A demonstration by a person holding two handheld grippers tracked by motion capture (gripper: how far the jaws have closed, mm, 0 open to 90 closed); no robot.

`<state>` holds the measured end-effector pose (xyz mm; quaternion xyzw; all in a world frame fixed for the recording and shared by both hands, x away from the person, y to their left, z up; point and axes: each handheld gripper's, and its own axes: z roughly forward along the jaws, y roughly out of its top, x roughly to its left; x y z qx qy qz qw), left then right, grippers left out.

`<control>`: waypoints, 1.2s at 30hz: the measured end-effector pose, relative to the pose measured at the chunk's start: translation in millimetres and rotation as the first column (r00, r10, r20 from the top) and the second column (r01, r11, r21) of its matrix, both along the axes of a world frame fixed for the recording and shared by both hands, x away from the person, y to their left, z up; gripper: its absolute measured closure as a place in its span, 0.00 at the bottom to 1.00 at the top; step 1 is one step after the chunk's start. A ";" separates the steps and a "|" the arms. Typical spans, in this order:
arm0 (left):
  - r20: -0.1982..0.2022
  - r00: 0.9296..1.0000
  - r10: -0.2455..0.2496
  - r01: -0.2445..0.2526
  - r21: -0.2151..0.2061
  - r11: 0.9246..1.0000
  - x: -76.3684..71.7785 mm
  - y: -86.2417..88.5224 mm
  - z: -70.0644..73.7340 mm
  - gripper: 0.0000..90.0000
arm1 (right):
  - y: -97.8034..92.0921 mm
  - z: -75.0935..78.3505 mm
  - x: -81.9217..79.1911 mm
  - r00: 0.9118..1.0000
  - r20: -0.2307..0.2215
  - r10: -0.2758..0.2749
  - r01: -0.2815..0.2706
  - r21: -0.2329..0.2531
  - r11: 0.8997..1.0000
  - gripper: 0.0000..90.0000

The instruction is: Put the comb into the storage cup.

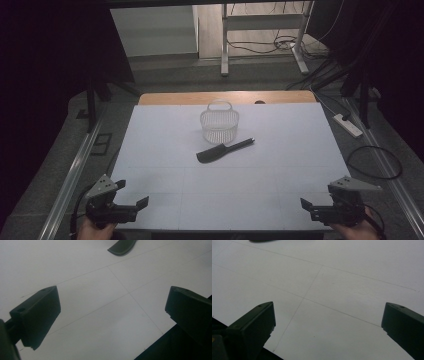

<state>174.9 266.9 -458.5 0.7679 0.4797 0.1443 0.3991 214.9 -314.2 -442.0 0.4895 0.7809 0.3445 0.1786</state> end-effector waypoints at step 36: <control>-0.007 1.000 -0.002 0.002 -0.013 1.000 -1.0 2.2 -0.7 0.01 | 5.6 5.3 4.9 0.998 0.004 0.061 -0.061 0.002 0.998 0.00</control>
